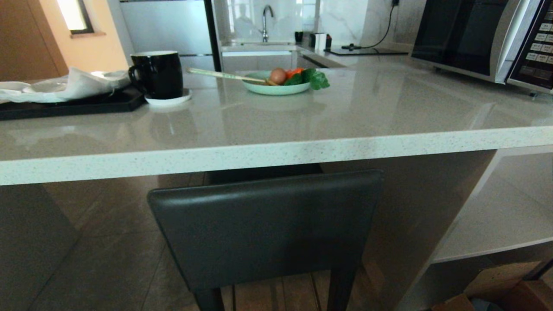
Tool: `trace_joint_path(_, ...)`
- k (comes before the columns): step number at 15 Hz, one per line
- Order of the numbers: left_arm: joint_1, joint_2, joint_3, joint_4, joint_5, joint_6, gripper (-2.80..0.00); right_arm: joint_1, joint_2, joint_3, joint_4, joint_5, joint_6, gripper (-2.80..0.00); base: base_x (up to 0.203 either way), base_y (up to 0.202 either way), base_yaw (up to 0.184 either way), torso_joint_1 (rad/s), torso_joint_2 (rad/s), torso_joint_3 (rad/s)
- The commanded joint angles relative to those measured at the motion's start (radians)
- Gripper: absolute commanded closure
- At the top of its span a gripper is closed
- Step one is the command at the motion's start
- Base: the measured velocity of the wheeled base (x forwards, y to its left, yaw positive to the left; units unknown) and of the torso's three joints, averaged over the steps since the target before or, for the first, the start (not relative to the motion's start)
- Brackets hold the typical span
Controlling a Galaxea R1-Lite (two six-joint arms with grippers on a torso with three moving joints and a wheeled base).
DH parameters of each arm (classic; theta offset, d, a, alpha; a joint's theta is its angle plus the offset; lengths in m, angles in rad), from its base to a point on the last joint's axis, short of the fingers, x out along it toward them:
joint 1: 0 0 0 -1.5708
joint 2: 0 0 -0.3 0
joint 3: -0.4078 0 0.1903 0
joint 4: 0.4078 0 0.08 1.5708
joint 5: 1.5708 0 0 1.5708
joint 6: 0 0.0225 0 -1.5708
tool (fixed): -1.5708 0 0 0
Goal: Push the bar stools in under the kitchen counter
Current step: Pull the gray chair out from under the dining table
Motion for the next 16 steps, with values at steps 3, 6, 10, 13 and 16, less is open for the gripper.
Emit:
trace_joint_path(3,0.000,-0.001,0.002,0.000,0.001,0.000,0.00,0.001,0.001,0.000,0.000,0.000,0.000,0.00,0.000,0.000,0.000,-0.028,0.10,0.078)
trace_joint_path(6,0.000,0.001,0.002,0.000,0.001,0.000,0.00,0.001,0.001,0.000,-0.001,0.000,0.000,0.00,0.000,0.000,0.000,0.000,0.01,0.008)
trace_joint_path(10,0.000,0.001,0.002,0.000,0.001,0.000,0.00,0.001,0.001,0.000,0.000,-0.001,0.005,0.00,0.000,0.000,0.000,0.000,0.00,0.000)
trace_joint_path(13,0.002,0.001,0.002,0.000,0.001,0.000,0.00,0.001,0.001,0.000,-0.001,-0.001,0.006,0.00,0.000,0.000,0.000,0.000,0.00,0.000)
trace_joint_path(16,0.000,-0.001,0.002,0.000,0.001,0.000,0.00,0.001,0.001,0.000,-0.001,-0.001,0.004,0.00,0.001,-0.097,0.012,0.002,0.00,0.004)
